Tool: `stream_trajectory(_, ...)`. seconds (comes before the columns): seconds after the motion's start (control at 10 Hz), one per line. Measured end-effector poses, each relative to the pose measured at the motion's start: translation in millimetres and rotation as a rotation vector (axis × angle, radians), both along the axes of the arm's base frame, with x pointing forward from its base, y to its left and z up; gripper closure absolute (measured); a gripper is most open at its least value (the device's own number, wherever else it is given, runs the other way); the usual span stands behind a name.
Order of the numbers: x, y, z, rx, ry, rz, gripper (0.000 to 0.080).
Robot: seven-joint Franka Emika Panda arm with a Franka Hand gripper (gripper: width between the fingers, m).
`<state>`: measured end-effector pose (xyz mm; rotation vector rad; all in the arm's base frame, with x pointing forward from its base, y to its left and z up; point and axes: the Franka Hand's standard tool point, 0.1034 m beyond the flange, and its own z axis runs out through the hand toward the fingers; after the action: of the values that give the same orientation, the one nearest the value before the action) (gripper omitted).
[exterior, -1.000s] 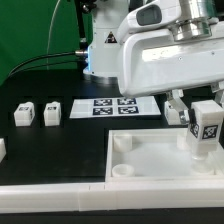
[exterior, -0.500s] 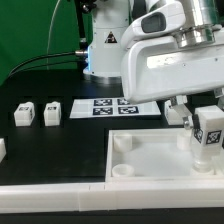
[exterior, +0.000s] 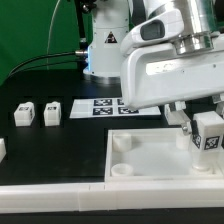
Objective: Assemble one leg
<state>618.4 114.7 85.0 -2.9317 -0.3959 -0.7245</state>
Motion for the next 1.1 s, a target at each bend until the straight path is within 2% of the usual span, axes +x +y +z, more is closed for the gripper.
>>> stream_trajectory(0.3, -2.5, 0.7, -5.1, 0.002, -0.012, -0.002, 0.0506)
stream_trajectory(0.8, -1.3, -9.3, -7.7, 0.001, -0.079, -0.015, 0.0506)
stream_trajectory(0.9, -1.5, -9.8, -8.2, 0.0, -0.078, -0.015, 0.0394)
stream_trajectory(1.0, -1.1, -10.5, -8.2, -0.001, -0.077, -0.015, 0.0394)
stream_trajectory(1.1, -1.1, -9.9, -8.1, 0.0, -0.078, -0.014, 0.0258)
